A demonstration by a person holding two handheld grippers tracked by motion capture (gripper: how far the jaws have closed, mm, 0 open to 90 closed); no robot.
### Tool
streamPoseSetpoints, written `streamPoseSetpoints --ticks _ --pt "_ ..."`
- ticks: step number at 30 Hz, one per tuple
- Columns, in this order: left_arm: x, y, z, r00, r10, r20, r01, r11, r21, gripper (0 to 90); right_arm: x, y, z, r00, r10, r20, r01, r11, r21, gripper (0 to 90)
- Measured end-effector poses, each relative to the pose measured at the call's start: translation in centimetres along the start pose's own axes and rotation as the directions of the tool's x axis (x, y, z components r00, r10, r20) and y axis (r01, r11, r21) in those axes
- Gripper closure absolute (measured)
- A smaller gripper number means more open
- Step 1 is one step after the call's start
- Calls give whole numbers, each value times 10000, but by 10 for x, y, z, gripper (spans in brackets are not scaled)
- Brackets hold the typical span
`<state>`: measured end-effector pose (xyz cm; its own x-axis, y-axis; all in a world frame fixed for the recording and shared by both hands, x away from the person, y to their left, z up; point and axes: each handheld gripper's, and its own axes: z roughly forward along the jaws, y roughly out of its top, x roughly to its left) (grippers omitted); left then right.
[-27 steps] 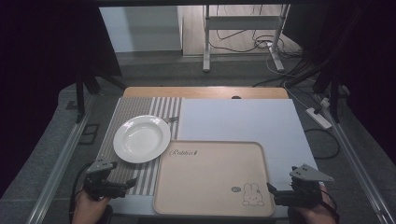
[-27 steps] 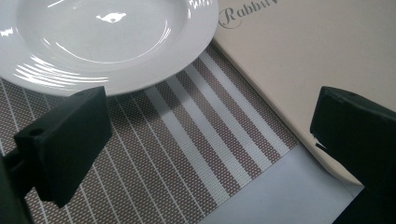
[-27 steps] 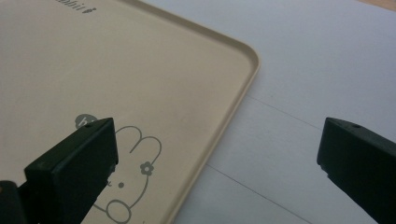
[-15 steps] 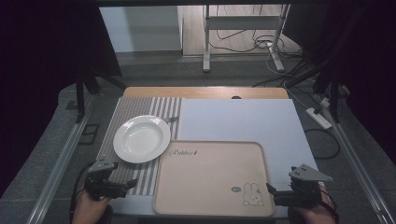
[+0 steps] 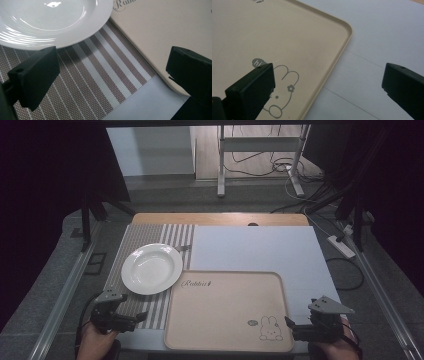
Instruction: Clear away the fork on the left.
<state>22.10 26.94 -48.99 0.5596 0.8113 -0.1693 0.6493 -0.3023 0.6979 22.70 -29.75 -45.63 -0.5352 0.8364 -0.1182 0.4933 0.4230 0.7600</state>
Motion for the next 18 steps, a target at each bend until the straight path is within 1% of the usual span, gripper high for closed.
streamPoseSetpoints --ticks 2,4,5,6,8,9,10,13,14,18 --pt "-1 0 0 9999 75 -82 -75 10000 12 0 0 0 0 10000 1 -4 -1 10000 39 0" --pt "-3 2 2 9993 271 -246 -269 9996 89 0 0 0 0 10000 -9 -6 9 10000 52 0" --pt "-4 3 3 9985 443 -323 -441 9990 82 0 1 0 1 10000 -24 17 24 10000 51 0" --pt "-4 3 3 9985 443 -323 -441 9990 82 0 1 0 1 10000 -24 17 24 10000 51 0" --pt "-5 7 5 9970 664 -389 -661 9978 92 0 1 0 0 10000 -67 5 67 9999 108 0" --pt "-5 7 5 9970 664 -389 -661 9978 92 0 1 0 0 10000 -67 5 67 9999 108 0" --pt "-6 8 6 9964 754 -382 -750 9971 126 0 1 0 0 10000 -63 8 63 9999 111 0" --pt "-6 9 7 9960 797 -393 -791 9967 157 0 1 0 1 10000 -66 9 66 9999 120 0" --pt "-6 10 8 9964 783 -315 -778 9969 153 0 1 0 1 10000 -76 21 75 9999 136 0" --pt "-4 12 10 9965 796 -261 -793 9968 140 0 1 0 1 10000 -95 16 95 9998 163 0"
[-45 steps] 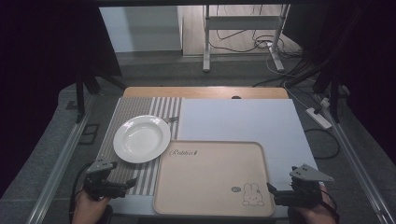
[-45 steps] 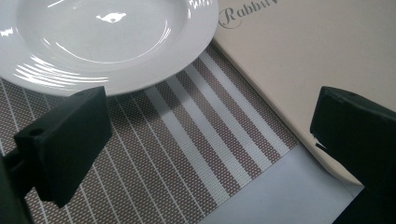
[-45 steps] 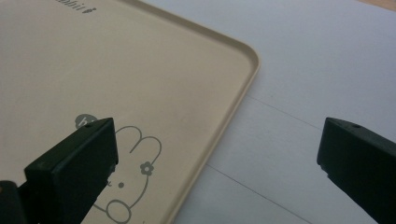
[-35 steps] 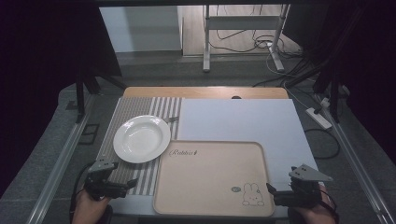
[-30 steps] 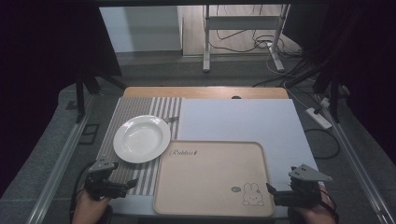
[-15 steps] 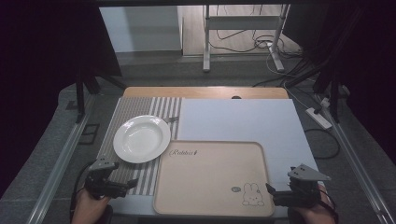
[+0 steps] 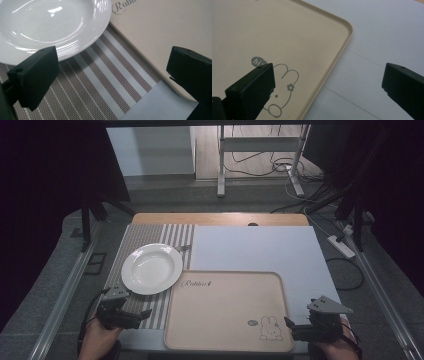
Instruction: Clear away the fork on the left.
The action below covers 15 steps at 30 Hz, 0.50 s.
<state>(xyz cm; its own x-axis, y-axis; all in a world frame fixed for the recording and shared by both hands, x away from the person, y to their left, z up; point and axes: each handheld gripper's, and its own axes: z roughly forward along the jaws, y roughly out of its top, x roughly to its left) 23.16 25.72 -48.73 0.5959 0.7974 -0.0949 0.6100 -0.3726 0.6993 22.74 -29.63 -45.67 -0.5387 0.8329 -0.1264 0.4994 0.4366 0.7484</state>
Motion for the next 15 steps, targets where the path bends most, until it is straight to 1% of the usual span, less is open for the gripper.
streamPoseSetpoints --ticks 1,2,3,4,9,10,11,15 --pt "1 1 2 9999 21 126 -21 10000 16 0 0 0 0 10000 0 1 0 10000 14 0" --pt "1 1 2 9999 21 126 -21 10000 16 0 0 0 0 10000 0 1 0 10000 14 0" --pt "1 3 4 9996 276 22 -276 9996 95 0 0 0 0 10000 -15 -13 15 10000 28 0" --pt "1 4 4 9993 384 -28 -384 9992 117 0 0 0 0 10000 -23 -13 23 10000 33 0" --pt "2 8 7 9994 314 121 -313 9995 -86 0 0 0 0 10000 -39 -33 39 10000 63 0" --pt "3 11 9 9993 278 260 -273 9994 -203 0 0 0 1 10000 -42 -32 42 10000 67 0" --pt "3 11 9 9993 278 260 -273 9994 -203 0 0 0 1 10000 -42 -32 42 10000 67 0" --pt "3 19 16 9984 432 355 -425 9989 -200 0 0 0 1 10000 -45 -35 45 9999 90 0"
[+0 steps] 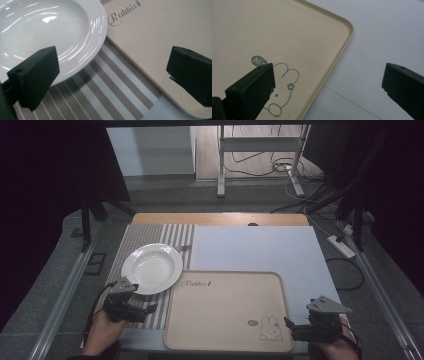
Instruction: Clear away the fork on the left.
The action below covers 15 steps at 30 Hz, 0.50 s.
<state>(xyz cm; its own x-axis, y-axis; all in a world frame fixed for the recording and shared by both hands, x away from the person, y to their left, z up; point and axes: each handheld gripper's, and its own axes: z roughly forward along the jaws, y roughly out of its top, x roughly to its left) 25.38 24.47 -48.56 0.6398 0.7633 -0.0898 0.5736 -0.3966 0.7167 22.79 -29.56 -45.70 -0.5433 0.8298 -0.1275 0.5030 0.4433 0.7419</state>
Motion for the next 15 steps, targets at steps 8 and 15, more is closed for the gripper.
streamPoseSetpoints --ticks 8,15 --pt "3 15 12 9996 82 256 -82 10000 -13 0 0 0 0 10000 -3 16 3 10000 4 0" --pt "7 23 22 9985 260 482 -259 9997 -18 0 0 0 1 10000 0 13 0 10000 12 0"
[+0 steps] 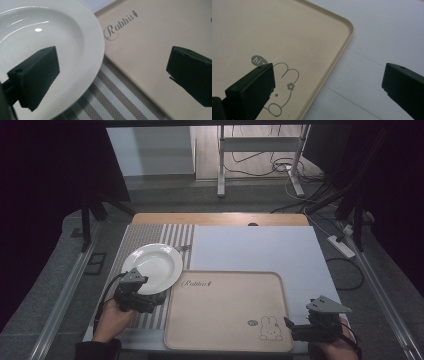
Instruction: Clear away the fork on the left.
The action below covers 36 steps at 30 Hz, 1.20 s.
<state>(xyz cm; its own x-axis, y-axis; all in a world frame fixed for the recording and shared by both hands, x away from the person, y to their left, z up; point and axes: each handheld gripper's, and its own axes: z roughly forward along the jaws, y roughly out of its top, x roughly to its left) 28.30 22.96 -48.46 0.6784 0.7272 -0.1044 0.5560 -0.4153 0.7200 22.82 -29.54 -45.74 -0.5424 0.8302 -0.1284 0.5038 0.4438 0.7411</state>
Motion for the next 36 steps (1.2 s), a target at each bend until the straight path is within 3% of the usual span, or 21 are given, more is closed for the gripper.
streamPoseSetpoints --ticks 6,9,14,29,36 --pt "2 7 7 9998 146 151 -147 9999 8 0 0 0 0 10000 5 -2 -5 10000 13 0" --pt "4 13 12 9986 497 159 -498 9987 66 0 0 0 0 10000 17 2 -17 10000 20 0" --pt "6 17 18 9975 664 230 -668 9977 144 0 0 0 0 10000 8 1 -8 10000 24 0" --pt "26 32 31 9947 368 955 -345 9991 -257 2 0 0 0 10000 -8 -14 8 10000 30 0" --pt "41 39 39 9892 -159 1455 196 9995 -242 0 0 0 0 10000 -23 -25 23 10000 50 0"
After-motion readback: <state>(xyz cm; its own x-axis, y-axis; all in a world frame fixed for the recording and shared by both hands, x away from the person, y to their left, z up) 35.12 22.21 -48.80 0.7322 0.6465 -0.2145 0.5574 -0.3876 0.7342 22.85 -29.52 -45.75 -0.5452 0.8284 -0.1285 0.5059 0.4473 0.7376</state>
